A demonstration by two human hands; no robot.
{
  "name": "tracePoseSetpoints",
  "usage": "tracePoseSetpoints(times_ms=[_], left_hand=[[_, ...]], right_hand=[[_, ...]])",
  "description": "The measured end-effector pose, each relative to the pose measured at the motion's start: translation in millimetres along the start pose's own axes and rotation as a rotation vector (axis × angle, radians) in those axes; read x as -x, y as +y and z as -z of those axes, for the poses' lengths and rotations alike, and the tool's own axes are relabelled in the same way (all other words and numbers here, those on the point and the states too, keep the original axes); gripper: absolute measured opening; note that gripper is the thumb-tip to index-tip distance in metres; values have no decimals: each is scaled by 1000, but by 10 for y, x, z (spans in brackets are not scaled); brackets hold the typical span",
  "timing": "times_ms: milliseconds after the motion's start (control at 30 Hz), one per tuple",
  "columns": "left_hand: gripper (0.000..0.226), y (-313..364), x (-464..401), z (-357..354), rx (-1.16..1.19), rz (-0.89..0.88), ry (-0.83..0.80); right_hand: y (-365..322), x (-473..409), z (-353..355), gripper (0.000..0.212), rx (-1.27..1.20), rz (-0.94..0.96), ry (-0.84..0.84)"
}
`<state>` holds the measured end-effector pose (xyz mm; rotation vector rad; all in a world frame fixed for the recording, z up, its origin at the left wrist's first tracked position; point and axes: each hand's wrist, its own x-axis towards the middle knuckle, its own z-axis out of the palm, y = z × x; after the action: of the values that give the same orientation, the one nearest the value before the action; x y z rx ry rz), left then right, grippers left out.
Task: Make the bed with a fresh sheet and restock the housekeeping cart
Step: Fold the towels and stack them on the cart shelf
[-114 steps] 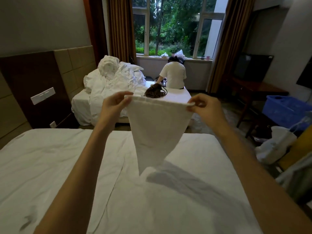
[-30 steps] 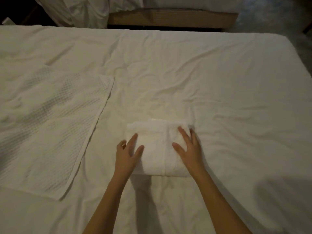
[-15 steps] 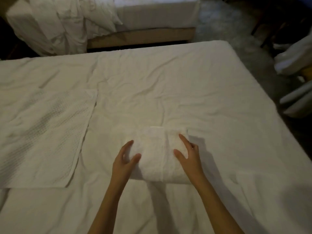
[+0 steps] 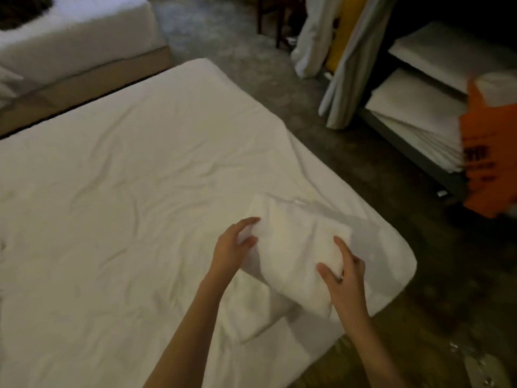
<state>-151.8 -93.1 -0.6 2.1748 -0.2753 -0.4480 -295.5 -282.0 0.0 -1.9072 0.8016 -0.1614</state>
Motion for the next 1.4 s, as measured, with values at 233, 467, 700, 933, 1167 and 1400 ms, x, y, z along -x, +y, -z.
tracePoseSetpoints(times_ms=[233, 467, 700, 933, 1167, 1400], left_hand=[[42, -38, -636, -958, -312, -51, -172], [54, -300, -554, -835, -503, -144, -22], [57, -930, 89, 228, -370, 21, 217], [54, -2397, 1216, 1752, -328, 247, 485], [45, -4180, 2751, 2981, -304, 502, 565], [54, -4905, 3420, 3167, -192, 412, 405]], right_hand=[[653, -199, 74, 62, 58, -234, 119], [626, -318, -29, 58, 714, 58, 211], [-46, -132, -1065, 61, 799, 266, -26], [-623, 945, -3001, 65, 711, 511, -292], [-858, 2460, -5057, 51, 614, 689, -576], [-773, 3235, -5902, 60, 615, 800, -850]])
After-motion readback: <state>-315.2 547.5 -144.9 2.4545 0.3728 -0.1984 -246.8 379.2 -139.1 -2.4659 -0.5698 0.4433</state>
